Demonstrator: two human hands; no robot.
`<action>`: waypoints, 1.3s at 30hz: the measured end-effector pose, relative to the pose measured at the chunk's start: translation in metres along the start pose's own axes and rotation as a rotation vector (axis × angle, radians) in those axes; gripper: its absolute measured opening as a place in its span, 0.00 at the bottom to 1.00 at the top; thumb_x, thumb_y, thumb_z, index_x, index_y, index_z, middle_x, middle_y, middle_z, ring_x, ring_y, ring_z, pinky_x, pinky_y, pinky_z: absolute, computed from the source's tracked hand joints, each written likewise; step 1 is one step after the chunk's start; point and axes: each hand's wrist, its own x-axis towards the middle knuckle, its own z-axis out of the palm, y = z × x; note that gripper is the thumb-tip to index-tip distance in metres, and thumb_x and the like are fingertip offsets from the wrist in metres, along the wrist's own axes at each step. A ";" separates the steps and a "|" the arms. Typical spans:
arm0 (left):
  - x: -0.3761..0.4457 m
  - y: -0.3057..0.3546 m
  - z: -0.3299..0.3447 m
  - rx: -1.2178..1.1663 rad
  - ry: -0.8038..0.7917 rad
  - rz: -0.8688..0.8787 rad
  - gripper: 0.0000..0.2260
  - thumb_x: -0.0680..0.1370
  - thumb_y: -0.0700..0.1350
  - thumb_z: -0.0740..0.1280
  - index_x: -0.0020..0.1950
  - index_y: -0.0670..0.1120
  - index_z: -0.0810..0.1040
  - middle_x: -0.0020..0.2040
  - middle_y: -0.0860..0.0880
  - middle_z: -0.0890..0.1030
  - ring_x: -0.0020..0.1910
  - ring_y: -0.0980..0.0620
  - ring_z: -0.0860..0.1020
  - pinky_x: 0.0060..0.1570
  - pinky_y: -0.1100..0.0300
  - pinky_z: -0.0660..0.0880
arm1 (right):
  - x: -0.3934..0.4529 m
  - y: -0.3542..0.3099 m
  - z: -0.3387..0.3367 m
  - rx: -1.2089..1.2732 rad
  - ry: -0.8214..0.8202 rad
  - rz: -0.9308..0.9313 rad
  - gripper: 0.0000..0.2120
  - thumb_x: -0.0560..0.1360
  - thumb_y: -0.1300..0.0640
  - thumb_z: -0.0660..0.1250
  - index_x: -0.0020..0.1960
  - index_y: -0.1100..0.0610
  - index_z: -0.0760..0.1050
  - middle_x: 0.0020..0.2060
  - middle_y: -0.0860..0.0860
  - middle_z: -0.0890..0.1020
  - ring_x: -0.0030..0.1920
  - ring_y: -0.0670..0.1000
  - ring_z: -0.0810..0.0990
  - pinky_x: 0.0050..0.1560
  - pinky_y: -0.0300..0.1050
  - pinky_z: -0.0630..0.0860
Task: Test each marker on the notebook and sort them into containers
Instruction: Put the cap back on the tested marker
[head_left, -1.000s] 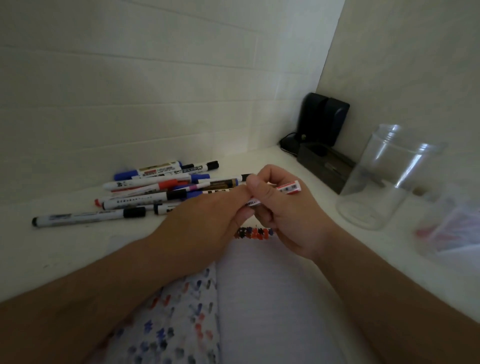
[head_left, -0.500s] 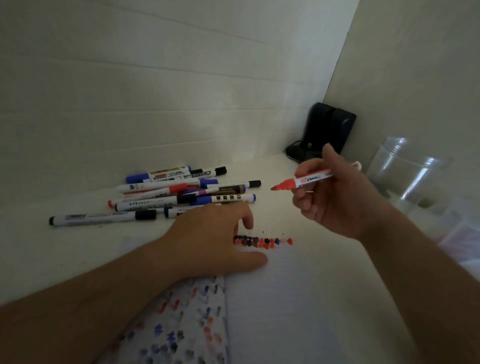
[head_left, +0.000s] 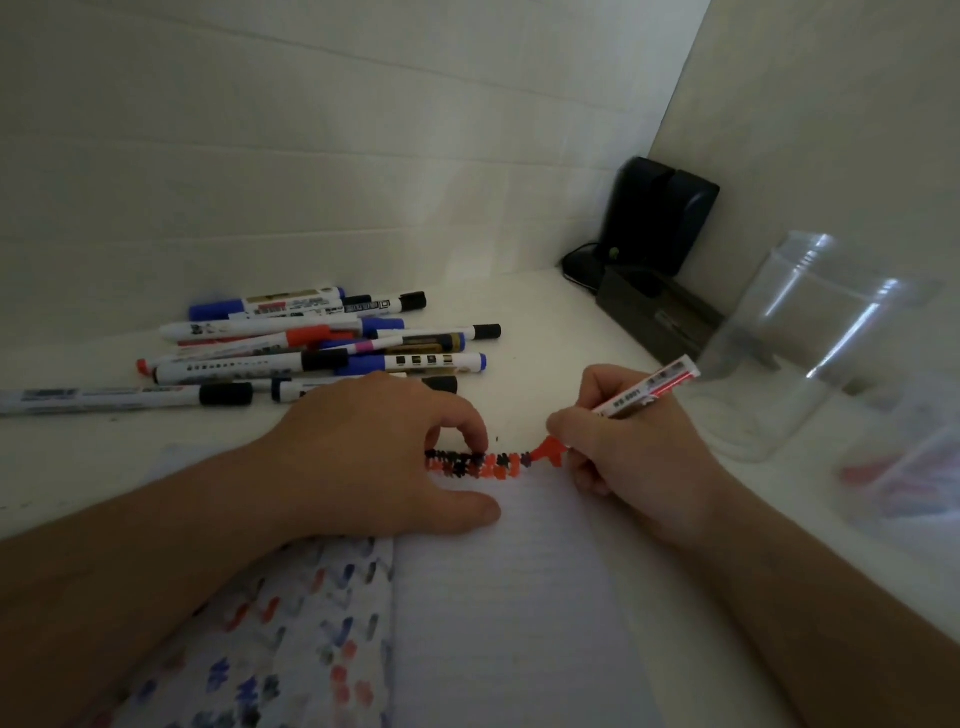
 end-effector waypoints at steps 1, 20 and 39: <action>0.000 0.000 0.000 0.004 -0.002 0.003 0.26 0.65 0.79 0.63 0.59 0.72 0.72 0.42 0.63 0.73 0.39 0.64 0.72 0.37 0.62 0.71 | 0.000 0.000 0.000 0.008 -0.004 0.016 0.14 0.74 0.65 0.72 0.33 0.57 0.71 0.30 0.60 0.81 0.27 0.53 0.77 0.28 0.43 0.74; -0.001 0.000 0.000 0.009 0.007 0.014 0.28 0.64 0.80 0.61 0.60 0.72 0.74 0.42 0.64 0.74 0.40 0.65 0.73 0.40 0.61 0.76 | -0.002 -0.003 0.000 -0.035 -0.004 -0.001 0.13 0.72 0.67 0.71 0.34 0.60 0.70 0.30 0.65 0.79 0.27 0.54 0.76 0.27 0.42 0.74; 0.000 0.001 0.001 0.009 0.009 0.012 0.27 0.65 0.78 0.63 0.60 0.71 0.74 0.41 0.63 0.73 0.38 0.64 0.72 0.38 0.63 0.71 | -0.002 -0.001 0.000 -0.069 -0.044 -0.032 0.13 0.72 0.66 0.73 0.35 0.64 0.70 0.28 0.57 0.80 0.27 0.53 0.77 0.29 0.42 0.76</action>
